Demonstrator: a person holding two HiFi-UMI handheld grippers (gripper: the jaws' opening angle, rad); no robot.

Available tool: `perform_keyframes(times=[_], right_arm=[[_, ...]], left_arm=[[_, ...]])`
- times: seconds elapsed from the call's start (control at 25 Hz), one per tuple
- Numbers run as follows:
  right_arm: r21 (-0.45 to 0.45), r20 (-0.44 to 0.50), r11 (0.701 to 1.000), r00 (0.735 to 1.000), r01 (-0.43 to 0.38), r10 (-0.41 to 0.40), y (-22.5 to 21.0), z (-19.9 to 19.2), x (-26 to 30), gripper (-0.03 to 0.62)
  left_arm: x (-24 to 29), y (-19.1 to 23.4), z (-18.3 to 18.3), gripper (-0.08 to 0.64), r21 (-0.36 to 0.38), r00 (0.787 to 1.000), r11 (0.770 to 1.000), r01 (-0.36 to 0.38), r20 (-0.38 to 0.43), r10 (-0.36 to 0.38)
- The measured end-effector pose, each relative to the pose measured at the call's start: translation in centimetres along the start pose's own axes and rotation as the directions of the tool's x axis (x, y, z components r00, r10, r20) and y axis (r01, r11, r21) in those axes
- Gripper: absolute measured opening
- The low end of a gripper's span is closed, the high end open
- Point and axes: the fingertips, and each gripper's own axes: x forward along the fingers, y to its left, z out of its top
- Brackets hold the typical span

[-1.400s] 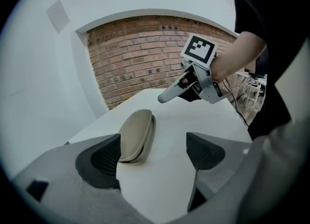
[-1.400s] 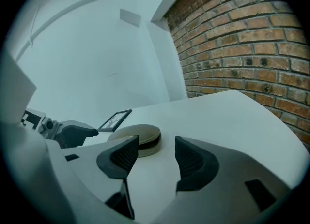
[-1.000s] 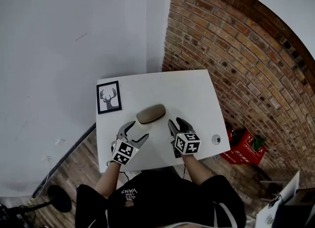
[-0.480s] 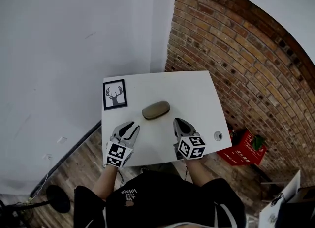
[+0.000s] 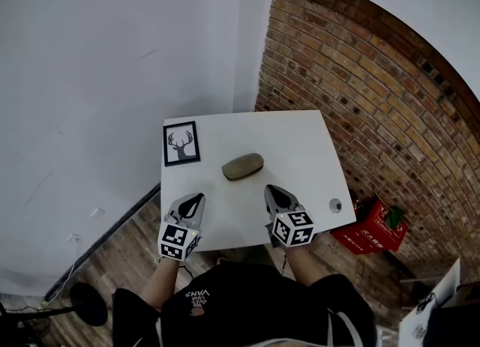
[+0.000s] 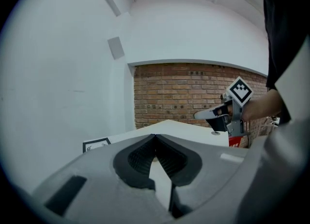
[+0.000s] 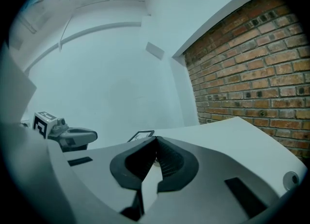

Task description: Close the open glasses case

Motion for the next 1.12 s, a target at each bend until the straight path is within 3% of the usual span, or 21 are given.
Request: perform_keyframes(times=[0.48,1.12], right_arm=[[-0.048,-0.053,0.998,0.998,-0.032,0.029,1.7,-1.7,0.0,-0.002],[-0.052,-0.058,0.997,0.997,-0.049,0.046,1.3,-1.9,1.2,-0.003]], left_arm=[[-0.8,-1.4,-2.1,0.009,-0.004,1.0,1.0,-0.004,-0.018,0.004],[-0.9,-0.8,-1.5,0.009,-0.01,0.999,0.999,-0.044,0.012,0.044]])
